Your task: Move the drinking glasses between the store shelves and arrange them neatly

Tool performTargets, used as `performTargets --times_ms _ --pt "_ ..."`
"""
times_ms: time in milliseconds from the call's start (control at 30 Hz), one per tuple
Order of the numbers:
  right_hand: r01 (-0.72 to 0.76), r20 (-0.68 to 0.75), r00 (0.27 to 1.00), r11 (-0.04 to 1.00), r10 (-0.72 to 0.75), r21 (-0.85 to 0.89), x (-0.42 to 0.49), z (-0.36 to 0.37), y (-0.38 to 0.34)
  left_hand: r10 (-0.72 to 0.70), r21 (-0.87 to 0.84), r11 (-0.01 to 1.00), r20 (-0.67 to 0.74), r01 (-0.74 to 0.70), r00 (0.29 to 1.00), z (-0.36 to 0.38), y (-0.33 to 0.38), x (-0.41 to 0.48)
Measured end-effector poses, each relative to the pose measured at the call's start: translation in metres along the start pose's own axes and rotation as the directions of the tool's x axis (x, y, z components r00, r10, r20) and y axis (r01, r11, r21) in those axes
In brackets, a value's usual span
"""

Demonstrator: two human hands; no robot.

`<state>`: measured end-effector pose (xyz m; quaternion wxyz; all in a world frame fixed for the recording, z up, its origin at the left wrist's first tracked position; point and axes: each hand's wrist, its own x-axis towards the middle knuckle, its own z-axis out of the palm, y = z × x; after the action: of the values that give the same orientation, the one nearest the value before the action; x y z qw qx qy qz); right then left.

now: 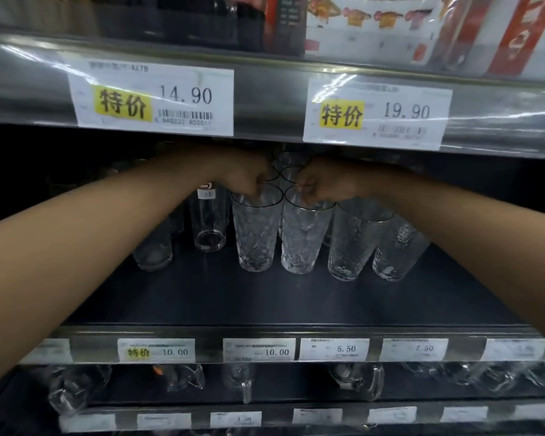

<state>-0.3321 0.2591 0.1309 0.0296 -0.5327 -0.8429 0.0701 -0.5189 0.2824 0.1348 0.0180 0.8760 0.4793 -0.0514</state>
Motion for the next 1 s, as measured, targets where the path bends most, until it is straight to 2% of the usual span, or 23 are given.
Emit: performTargets --times_ms 400,767,1000 --pt "0.035 -0.001 0.999 0.999 -0.034 0.019 0.004 0.0001 0.0059 0.026 -0.069 0.997 0.006 -0.026 1.0 0.001 -0.0042 -0.0003" --pt "0.014 -0.045 0.999 1.0 -0.015 -0.007 -0.0004 0.0044 0.005 0.038 -0.018 0.999 -0.012 -0.038 0.999 -0.001 0.0015 -0.002" --pt "0.051 -0.064 0.997 0.998 -0.053 -0.03 0.0 0.0068 0.006 0.035 -0.02 0.999 -0.046 -0.036 0.998 0.003 -0.0008 -0.0058"
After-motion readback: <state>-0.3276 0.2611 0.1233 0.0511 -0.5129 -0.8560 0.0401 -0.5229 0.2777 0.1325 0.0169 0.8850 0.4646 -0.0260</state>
